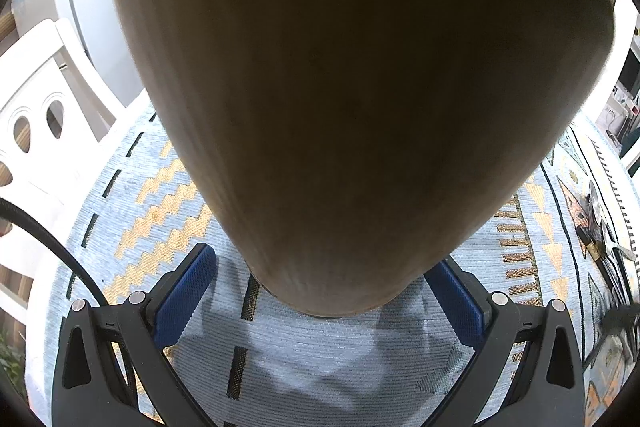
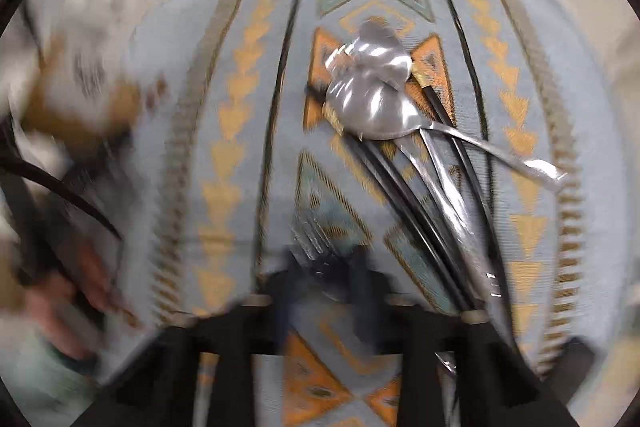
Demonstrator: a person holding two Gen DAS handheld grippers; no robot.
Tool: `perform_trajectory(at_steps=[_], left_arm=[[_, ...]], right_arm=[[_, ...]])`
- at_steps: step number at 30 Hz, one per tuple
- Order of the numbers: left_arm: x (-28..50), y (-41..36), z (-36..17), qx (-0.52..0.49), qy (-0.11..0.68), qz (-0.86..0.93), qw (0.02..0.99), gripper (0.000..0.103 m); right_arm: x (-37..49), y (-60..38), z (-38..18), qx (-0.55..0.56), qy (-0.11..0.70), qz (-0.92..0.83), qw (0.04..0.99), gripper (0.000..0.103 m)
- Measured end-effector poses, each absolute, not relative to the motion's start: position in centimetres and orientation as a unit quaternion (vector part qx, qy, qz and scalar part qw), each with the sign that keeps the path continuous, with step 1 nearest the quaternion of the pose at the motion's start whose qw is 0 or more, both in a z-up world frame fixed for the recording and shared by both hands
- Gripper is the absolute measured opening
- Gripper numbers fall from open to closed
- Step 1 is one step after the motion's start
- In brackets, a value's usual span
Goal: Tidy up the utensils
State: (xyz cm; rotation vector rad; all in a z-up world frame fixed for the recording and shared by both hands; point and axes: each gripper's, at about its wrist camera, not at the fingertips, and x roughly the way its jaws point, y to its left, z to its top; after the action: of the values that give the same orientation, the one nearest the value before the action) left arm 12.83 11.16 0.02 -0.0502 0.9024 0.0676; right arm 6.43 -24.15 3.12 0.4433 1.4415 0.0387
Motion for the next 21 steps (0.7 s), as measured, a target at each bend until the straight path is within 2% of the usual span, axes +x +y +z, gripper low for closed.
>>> perform_trajectory(at_steps=[3, 8, 15, 17, 19, 21], left_arm=[[12.8, 11.2, 0.1, -0.025, 0.436, 0.032, 0.899, 0.103], [12.9, 11.2, 0.1, -0.024, 0.437, 0.033, 0.899, 0.103], [13.0, 11.3, 0.1, -0.023, 0.438, 0.032, 0.898, 0.103], [13.0, 11.3, 0.1, -0.024, 0.438, 0.032, 0.898, 0.103], [13.0, 11.3, 0.2, -0.023, 0.438, 0.033, 0.898, 0.103], [13.0, 11.3, 0.1, -0.023, 0.438, 0.033, 0.898, 0.103]], right_arm=[[6.6, -27.0, 2.6, 0.258, 0.647, -0.005, 0.718, 0.011], [6.0, -27.7, 2.3, 0.263, 0.652, 0.015, 0.711, 0.01], [5.5, -23.8, 2.9, 0.137, 0.682, 0.008, 0.718, 0.012], [5.8, -22.6, 2.9, 0.095, 0.695, 0.013, 0.712, 0.014], [5.6, -21.9, 2.9, 0.063, 0.704, 0.022, 0.707, 0.022], [5.3, -21.2, 2.9, 0.035, 0.703, 0.027, 0.71, 0.023]])
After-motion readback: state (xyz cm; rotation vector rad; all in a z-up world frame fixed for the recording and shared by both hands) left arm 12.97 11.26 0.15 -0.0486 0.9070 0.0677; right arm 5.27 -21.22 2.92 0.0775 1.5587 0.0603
